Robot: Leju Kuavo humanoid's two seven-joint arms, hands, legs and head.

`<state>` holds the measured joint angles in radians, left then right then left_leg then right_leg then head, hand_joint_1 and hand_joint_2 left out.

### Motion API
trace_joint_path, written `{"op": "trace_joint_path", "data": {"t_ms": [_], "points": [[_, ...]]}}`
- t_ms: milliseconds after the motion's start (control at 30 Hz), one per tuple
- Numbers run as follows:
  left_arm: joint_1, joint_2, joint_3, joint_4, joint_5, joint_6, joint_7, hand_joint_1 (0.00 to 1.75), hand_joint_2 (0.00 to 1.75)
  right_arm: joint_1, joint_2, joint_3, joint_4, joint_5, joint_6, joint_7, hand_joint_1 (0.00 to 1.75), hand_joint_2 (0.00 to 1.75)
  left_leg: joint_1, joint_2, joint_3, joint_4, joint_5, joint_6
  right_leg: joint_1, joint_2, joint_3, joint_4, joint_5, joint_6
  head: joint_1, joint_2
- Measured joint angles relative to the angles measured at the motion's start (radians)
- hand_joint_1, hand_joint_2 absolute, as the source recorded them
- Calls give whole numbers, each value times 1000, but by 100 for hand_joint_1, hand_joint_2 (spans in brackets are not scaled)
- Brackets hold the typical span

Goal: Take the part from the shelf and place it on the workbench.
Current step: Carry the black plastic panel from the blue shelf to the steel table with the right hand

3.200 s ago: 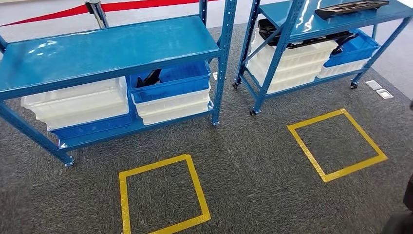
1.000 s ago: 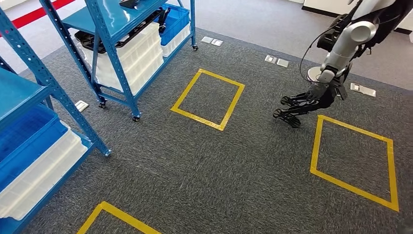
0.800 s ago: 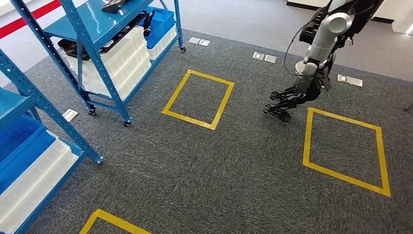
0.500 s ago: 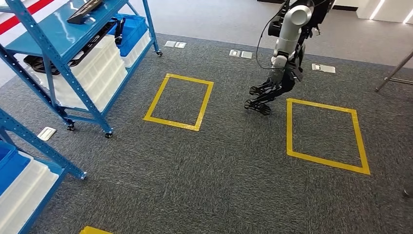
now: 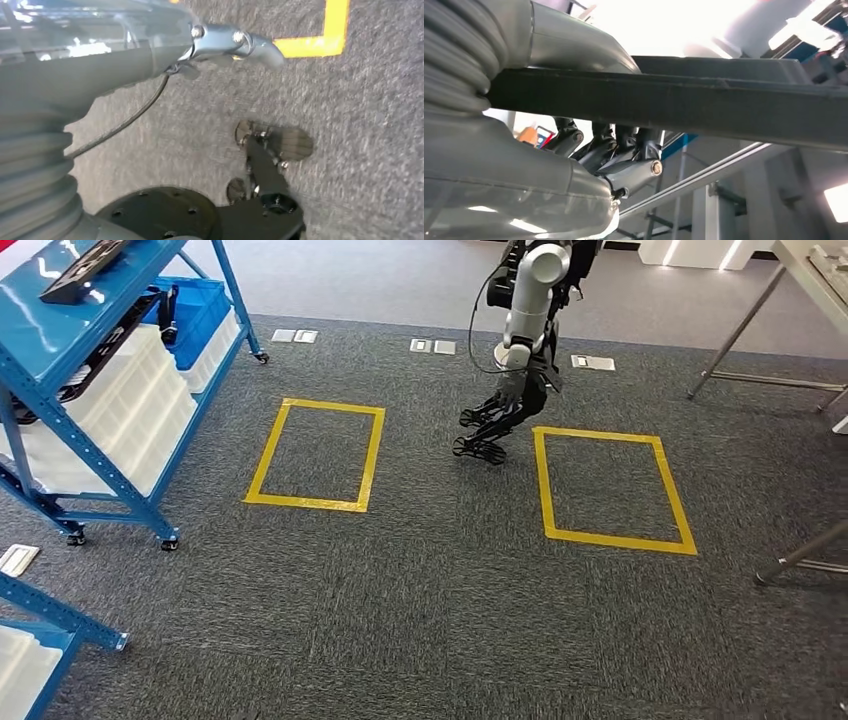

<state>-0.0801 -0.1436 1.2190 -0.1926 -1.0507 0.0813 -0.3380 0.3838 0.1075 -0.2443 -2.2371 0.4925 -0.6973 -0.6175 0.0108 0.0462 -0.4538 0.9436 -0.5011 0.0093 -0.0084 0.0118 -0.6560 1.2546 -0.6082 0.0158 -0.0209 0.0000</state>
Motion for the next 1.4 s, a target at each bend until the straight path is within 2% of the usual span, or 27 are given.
{"op": "trace_joint_path", "data": {"t_ms": [33,100,167,200,267,333,400,433,467,500,533,567,633,700,767,800,833,900,967,1000,1033,1100,1167,1233,1300,1367,1400], "points": [[0,3,0,0,-3,1,-4,0,175,-1,5,0,7,-15,0,-13,175,175,0,11,1,0,-2,-1,-1,-6,23,-47,29,0,0,0],[0,10,1,-1,-10,2,-13,0,175,-5,20,0,20,-50,0,-38,175,175,-2,30,7,1,-7,-8,-1,-54,104,-201,93,0,1,0],[2,21,1,-3,-13,7,-20,0,175,-9,34,0,37,-78,0,-53,175,175,-4,45,17,0,-18,-20,3,-97,153,-292,120,-1,-3,0],[3,26,1,-3,-11,11,-21,0,175,-11,40,0,49,-88,0,-57,175,175,-3,54,22,-2,-22,-26,7,-99,156,-301,121,-3,-5,0],[1,33,1,-6,-5,17,-21,0,175,-12,47,-1,70,-97,0,-60,175,175,3,69,34,-5,-29,-40,11,-72,158,-305,125,-14,-9,0],[0,38,2,-7,-2,21,-13,0,175,-15,50,-1,86,-97,0,-62,175,175,6,31,21,43,-61,-49,6,-48,162,-311,131,-28,-14,0],[4,41,3,-7,-2,24,0,0,175,-20,53,-1,97,-94,0,-63,175,175,5,-24,-45,180,-128,-51,3,-26,163,-312,133,-39,-22,0],[9,42,3,-7,-4,24,6,0,175,-21,54,-2,102,-92,0,-63,175,175,5,-35,-87,259,-159,-51,3,-14,162,-312,134,-42,-26,0],[13,43,3,-7,-6,25,11,0,175,-19,55,-2,106,-90,0,-62,175,175,5,-40,-122,316,-175,-51,4,0,162,-312,133,-43,-29,0],[16,43,4,-7,-7,25,15,0,175,-17,56,-3,108,-86,0,-61,175,175,5,-42,-142,338,-172,-50,5,13,162,-312,133,-43,-30,0],[18,43,4,-7,-10,24,19,0,175,-15,56,-3,110,-81,0,-57,175,175,4,-44,-141,313,-147,-48,6,26,163,-312,133,-43,-32,0],[18,42,4,-7,-15,24,21,0,175,-14,56,-3,111,-73,0,-52,175,175,2,-51,-120,251,-106,-44,7,38,165,-312,133,-43,-34,0],[17,39,5,-6,-26,21,22,0,175,-12,55,-3,111,-57,0,-42,175,175,-4,-93,-52,87,-26,-34,7,60,168,-311,133,-39,-37,0],[17,32,6,-6,-36,17,22,0,175,-11,53,0,110,-43,0,-28,175,175,-12,-125,-14,4,5,-24,7,81,169,-311,129,-28,-37,0],[15,23,6,-6,-44,13,21,0,175,-8,48,5,108,-29,0,-11,175,175,-15,-111,-8,-5,11,-16,7,103,169,-313,128,-16,-34,0],[12,19,6,-6,-46,13,21,0,175,-5,45,7,106,-20,0,-5,175,175,-14,-99,-5,-10,16,-11,6,100,167,-309,126,-12,-33,0],[10,17,6,-6,-46,13,21,0,175,-4,42,8,104,-10,0,3,175,175,-11,-86,-2,-15,21,-6,5,83,158,-288,112,-9,-30,0],[9,14,8,-6,-41,14,17,0,175,-1,36,11,99,14,0,21,175,175,-7,-57,0,-22,26,1,4,32,109,-184,50,-6,-20,0],[11,14,12,-6,-35,14,12,0,175,12,31,12,94,35,0,39,175,175,-5,-29,-2,-23,24,3,0,9,34,-40,-18,1,-13,0],[12,14,14,-6,-36,15,11,0,175,22,30,12,91,40,0,46,175,175,-4,-15,-3,-22,22,2,-3,6,10,4,-28,6,-13,0],[12,14,16,-6,-38,16,12,0,175,32,29,12,87,42,0,50,175,175,-1,-3,-2,-22,20,0,-7,3,6,6,-17,10,-12,0],[12,14,17,-6,-46,21,23,0,175,47,28,12,78,43,0,54,175,175,5,19,1,-20,15,-9,-16,-14,57,-102,48,22,-12,0],[13,22,19,-7,-46,27,33,0,175,50,27,13,72,38,0,53,175,175,7,39,8,-14,2,-25,-24,-64,129,-244,105,30,-9,0],[11,30,21,-8,-39,25,29,0,175,46,27,14,70,24,-1,47,175,175,6,55,17,-11,-12,-39,-22,-87,155,-298,119,24,-13,0],[6,31,23,-8,-33,17,13,0,175,41,27,13,70,10,-1,36,175,175,10,69,28,-14,-18,-46,-18,-63,153,-295,119,8,-20,0],[0,31,23,-7,-31,11,-4,0,175,33,27,13,70,0,-1,26,175,175,15,36,19,24,-47,-52,-18,-41,155,-296,121,-4,-25,0],[-2,31,23,-7,-30,9,-11,0,175,27,27,14,70,-3,-1,22,175,175,16,9,-7,79,-79,-54,-19,-32,156,-296,122,-10,-29,0]]}}
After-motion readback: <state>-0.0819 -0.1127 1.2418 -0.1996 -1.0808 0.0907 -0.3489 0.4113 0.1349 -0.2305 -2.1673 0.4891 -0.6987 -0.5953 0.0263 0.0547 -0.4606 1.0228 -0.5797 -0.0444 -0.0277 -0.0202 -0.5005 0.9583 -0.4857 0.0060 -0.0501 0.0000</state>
